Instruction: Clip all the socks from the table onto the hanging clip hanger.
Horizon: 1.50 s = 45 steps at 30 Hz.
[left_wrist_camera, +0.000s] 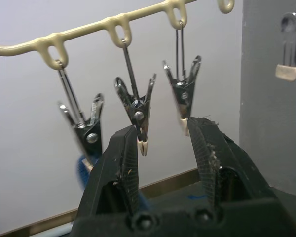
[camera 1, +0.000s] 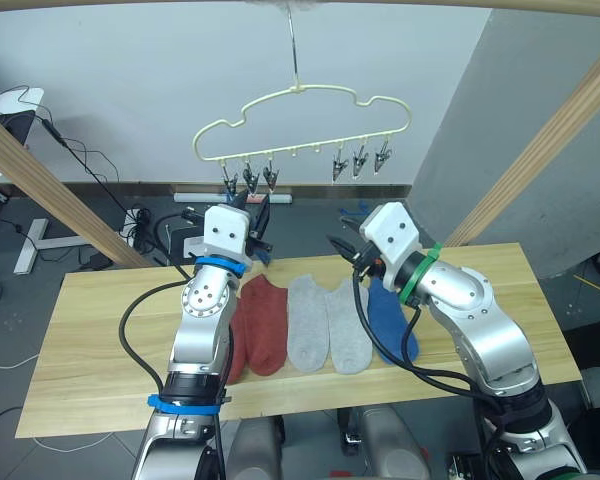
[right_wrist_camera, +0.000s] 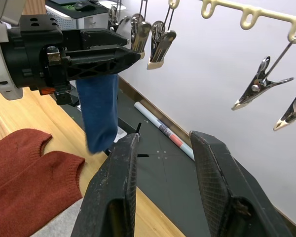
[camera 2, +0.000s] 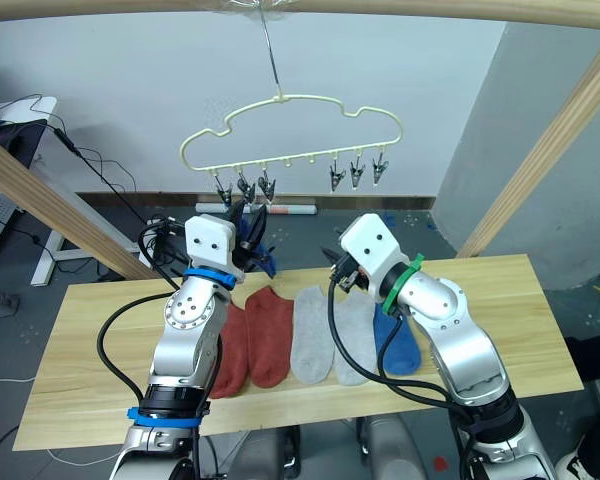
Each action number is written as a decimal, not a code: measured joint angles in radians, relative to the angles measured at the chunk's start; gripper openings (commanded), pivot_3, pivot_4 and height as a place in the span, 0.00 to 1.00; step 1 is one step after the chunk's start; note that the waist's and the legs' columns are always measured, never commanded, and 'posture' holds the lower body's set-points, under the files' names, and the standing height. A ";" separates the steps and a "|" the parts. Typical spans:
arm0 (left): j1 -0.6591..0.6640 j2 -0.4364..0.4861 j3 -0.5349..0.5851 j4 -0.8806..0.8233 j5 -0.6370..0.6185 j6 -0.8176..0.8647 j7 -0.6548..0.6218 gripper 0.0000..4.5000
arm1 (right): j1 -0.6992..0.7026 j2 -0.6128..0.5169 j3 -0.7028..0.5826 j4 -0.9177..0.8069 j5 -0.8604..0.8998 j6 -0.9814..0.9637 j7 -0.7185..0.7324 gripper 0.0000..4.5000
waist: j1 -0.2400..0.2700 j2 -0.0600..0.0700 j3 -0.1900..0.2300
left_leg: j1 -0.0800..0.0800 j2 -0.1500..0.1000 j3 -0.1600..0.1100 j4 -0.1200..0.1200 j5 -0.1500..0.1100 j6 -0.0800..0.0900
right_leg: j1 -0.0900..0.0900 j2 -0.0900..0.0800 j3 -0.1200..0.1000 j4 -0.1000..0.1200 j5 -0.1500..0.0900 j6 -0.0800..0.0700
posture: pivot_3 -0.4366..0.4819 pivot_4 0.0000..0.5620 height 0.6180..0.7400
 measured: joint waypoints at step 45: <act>-0.150 0.002 0.037 0.110 0.000 -0.033 0.052 0.36 | -0.035 -0.010 -0.022 0.025 0.067 -0.053 0.030 0.39 | 0.000 0.000 0.000 | 0.000 0.000 0.000 -0.001 0.000 0.000 | 0.000 0.000 0.000 -0.001 0.000 0.000 | 0.26 0.50 1.00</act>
